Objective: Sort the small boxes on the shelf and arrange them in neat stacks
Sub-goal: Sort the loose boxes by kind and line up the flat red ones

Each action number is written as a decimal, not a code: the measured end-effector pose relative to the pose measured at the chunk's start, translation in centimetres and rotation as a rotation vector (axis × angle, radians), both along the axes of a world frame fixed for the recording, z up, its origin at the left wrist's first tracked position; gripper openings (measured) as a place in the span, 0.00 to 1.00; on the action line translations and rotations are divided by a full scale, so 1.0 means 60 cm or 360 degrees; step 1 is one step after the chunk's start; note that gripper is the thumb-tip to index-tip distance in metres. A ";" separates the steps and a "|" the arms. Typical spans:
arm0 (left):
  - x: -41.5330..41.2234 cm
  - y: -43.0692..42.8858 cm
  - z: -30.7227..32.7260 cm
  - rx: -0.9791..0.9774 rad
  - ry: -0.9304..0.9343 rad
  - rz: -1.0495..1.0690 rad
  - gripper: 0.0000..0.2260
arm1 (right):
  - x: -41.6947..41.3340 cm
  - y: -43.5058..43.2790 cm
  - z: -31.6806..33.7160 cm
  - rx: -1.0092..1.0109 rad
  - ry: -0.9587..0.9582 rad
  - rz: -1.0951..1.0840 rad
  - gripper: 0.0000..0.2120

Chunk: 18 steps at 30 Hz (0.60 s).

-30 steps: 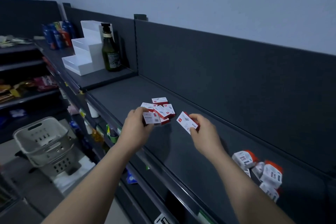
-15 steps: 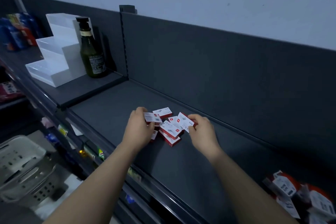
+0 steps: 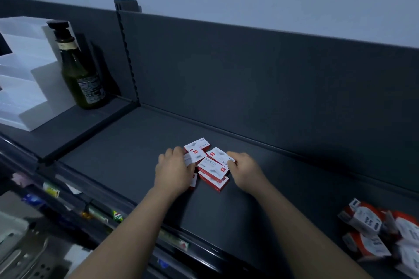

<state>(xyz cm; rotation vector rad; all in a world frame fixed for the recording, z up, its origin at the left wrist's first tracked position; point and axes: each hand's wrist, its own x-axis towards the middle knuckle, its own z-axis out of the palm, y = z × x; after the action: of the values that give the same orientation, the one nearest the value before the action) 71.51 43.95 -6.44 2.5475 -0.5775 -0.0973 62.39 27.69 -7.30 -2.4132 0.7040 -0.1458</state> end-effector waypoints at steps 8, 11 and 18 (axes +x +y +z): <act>-0.024 -0.012 0.041 -0.0033 -0.0443 -0.0258 0.17 | -0.048 0.012 0.044 -0.0174 -0.0240 -0.0149 0.19; -0.050 -0.033 0.059 -0.0118 -0.0527 -0.0421 0.15 | -0.090 0.007 0.060 -0.0360 -0.0212 -0.0161 0.20; -0.139 -0.094 0.066 -0.0168 -0.0548 -0.0767 0.18 | -0.221 -0.002 0.077 -0.0572 -0.0217 -0.0373 0.19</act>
<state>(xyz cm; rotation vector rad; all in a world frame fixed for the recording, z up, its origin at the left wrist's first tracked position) 63.19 38.33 -2.49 2.2850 -1.2859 0.2026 49.11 27.57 -2.68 -2.6150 0.9635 -0.5707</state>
